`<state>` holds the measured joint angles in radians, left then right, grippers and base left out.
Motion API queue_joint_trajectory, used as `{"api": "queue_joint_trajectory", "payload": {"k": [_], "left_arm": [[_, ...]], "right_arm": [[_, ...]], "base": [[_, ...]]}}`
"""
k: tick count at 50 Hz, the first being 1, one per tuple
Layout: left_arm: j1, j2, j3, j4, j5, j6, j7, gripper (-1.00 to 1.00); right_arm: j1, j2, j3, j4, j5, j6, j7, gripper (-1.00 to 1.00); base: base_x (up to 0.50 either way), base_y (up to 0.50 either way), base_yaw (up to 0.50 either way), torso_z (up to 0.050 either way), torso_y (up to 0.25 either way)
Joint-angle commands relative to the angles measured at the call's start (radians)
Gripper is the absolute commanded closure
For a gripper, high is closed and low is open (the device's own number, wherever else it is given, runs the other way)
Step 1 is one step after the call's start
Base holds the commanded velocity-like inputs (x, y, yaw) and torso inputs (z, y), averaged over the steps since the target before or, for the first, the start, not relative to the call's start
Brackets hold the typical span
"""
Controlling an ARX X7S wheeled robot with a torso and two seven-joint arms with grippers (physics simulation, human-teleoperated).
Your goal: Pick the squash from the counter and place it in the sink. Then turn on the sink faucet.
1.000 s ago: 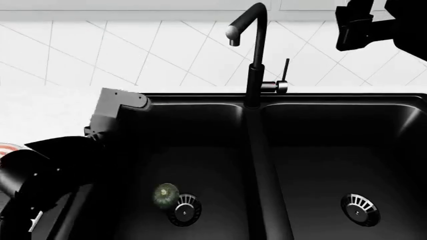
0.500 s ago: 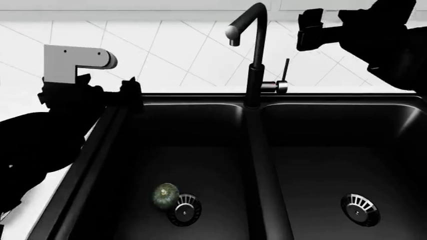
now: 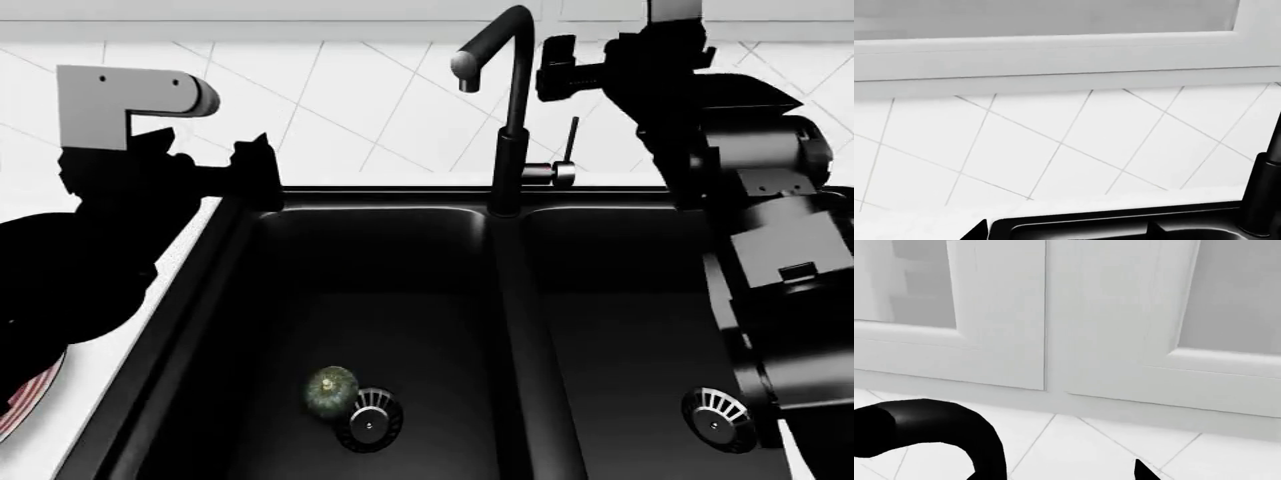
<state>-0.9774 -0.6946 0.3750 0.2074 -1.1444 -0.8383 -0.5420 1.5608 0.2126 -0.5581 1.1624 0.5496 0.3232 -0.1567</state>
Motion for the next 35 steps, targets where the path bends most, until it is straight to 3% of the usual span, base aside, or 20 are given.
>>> {"api": "queue_joint_trajectory", "payload": {"k": [1, 13, 35], "left_arm": [[0.007, 0.000, -0.009, 0.000, -0.007, 0.016, 0.016, -1.00], [0.022, 0.000, -0.018, -0.003, -0.007, 0.034, 0.018, -1.00], [0.063, -0.009, -0.023, 0.022, 0.016, 0.090, 0.059, -1.00]], "right_arm": [[-0.035, -0.086, 0.295, 0.146, -0.360, -0.106, 0.031, -1.00], [-0.079, -0.096, 0.482, 0.146, -0.500, -0.125, 0.026, -1.00], [-0.168, -0.107, 0.546, 0.146, -0.545, -0.185, 0.029, -1.00]], "base": [[0.00, 0.00, 0.00, 0.000, 0.000], [0.00, 0.00, 0.00, 0.000, 0.000], [0.00, 0.00, 0.00, 0.000, 0.000]]}}
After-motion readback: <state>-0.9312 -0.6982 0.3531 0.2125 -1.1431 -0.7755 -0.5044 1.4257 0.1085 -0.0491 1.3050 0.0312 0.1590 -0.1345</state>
